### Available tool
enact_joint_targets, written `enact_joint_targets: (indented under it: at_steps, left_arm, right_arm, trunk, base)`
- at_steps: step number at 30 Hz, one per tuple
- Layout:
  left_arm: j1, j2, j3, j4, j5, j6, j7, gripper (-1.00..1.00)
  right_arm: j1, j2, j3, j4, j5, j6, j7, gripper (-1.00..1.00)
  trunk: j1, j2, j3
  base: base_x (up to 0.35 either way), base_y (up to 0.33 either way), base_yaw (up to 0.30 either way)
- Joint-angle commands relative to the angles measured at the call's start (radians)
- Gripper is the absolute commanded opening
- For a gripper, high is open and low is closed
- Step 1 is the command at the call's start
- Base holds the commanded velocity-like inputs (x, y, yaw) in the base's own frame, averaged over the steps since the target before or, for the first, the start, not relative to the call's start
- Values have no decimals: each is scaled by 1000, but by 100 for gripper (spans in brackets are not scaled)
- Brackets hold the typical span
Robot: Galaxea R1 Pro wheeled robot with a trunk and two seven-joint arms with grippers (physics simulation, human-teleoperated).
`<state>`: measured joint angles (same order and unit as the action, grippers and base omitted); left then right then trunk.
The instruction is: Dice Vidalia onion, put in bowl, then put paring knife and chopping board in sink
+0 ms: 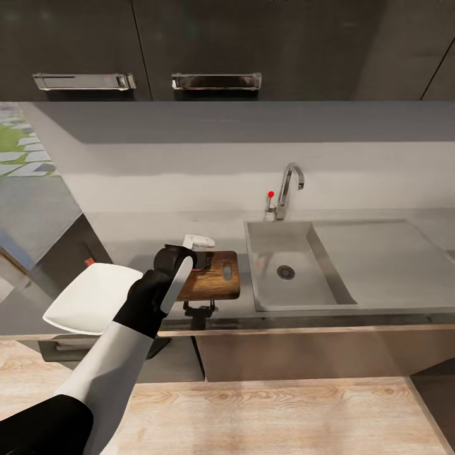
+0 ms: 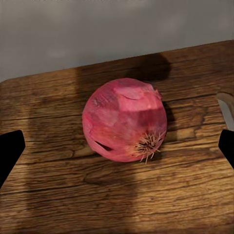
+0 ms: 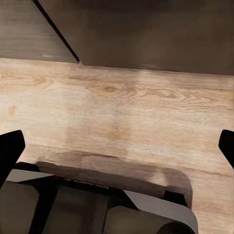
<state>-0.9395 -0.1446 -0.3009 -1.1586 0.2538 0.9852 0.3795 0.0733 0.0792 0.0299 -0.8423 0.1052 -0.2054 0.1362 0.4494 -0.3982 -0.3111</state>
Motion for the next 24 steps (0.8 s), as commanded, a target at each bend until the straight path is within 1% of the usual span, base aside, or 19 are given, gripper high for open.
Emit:
enact_joint_targets:
  at_steps: [1, 7, 24]
  left_arm:
    - [-1, 0, -1, 0, 11, 3, 10, 100]
    - [-1, 0, -1, 0, 11, 3, 10, 100]
    - [-1, 0, -1, 4, 12, 3, 10, 100]
  right_arm:
    - [0, 1, -2, -1, 11, -2, 2, 100]
    - [0, 1, -2, -1, 11, -2, 1, 100]
    - [0, 1, -2, -1, 11, -2, 0, 100]
  trunk:
    - [1, -2, -2]
    - [1, -2, -2]
    - [1, -2, -2]
  base:
    - [-68, 0, 0]
    - [-231, 0, 0]
    - [-338, 0, 0]
